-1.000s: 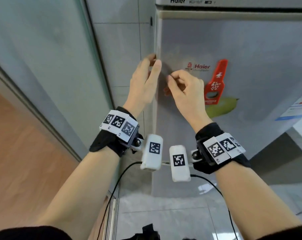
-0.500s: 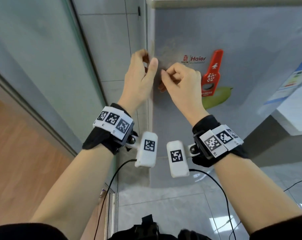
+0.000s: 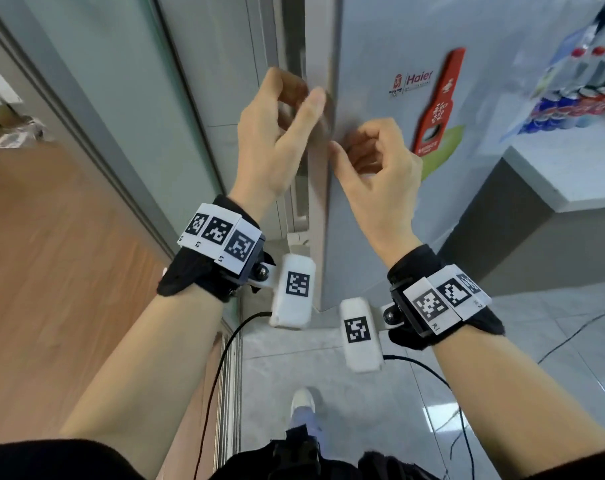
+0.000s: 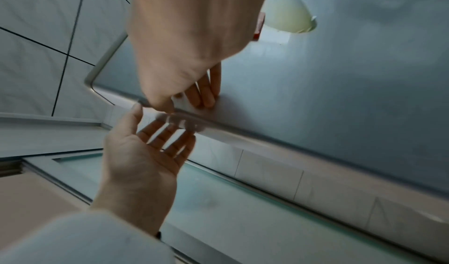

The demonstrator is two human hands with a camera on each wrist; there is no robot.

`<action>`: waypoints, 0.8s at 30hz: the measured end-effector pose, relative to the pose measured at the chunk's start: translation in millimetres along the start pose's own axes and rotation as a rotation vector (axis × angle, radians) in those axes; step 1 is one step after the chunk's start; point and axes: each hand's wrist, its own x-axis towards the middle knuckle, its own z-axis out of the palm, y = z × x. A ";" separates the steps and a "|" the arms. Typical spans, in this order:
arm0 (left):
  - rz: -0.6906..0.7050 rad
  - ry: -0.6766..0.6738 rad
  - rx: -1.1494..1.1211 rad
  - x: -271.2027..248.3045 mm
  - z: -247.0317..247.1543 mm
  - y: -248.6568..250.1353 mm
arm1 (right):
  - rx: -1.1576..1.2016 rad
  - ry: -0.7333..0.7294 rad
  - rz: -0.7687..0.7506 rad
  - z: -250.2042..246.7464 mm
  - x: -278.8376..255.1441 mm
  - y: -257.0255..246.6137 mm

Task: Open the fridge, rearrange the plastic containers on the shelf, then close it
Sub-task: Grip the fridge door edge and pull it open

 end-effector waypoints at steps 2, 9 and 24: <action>0.055 0.016 -0.042 -20.6 9.2 16.4 | -0.017 0.031 0.017 -24.8 -20.2 -4.7; 0.229 -0.087 -0.240 -71.1 62.3 63.2 | -0.163 0.285 0.109 -110.0 -73.6 -12.2; 0.506 -0.019 -0.144 -88.6 166.0 65.6 | -0.488 0.811 0.124 -221.5 -124.2 15.3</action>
